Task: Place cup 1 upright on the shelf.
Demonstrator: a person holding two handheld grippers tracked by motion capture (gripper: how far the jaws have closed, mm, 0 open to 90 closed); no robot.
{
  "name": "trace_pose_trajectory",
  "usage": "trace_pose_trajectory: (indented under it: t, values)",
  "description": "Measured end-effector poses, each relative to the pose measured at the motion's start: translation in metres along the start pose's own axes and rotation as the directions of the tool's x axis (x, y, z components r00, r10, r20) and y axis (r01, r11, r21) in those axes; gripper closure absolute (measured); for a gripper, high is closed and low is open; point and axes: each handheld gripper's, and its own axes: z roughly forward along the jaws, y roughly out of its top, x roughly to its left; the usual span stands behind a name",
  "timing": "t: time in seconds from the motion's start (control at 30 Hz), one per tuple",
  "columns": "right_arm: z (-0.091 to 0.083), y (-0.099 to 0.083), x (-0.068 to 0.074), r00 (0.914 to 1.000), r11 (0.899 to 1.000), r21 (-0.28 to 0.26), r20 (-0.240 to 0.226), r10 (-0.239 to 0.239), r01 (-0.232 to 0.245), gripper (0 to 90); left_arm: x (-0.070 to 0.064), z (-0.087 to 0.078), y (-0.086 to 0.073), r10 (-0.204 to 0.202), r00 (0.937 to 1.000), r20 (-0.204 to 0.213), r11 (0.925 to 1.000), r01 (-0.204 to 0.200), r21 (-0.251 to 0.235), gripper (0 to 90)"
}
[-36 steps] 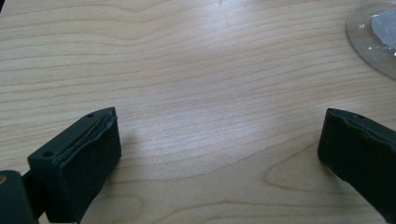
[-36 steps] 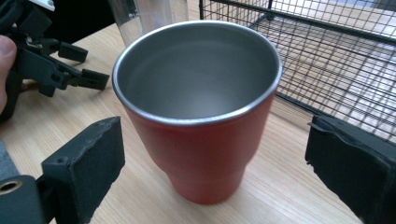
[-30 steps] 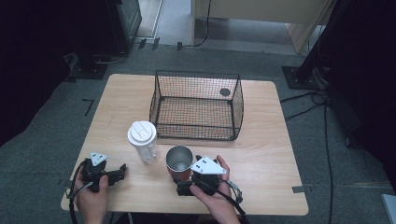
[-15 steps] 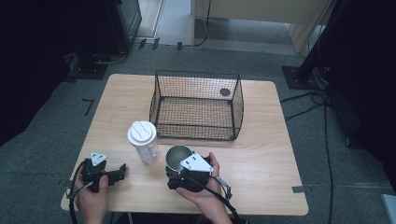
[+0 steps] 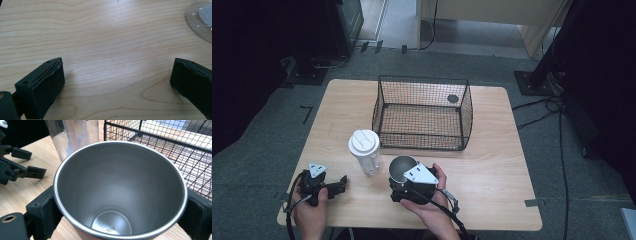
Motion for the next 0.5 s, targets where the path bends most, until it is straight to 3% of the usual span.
trace_pose_trajectory:
  t: [0.5]
  values:
    - [-0.016, 0.010, -0.006, 0.9999, 0.998, -0.056, 0.008, 0.015, -0.015, 7.4, 0.000, 0.000, 0.000, 0.001, 1.0000, 0.000, 1.0000, -0.001, 0.000, 0.0]
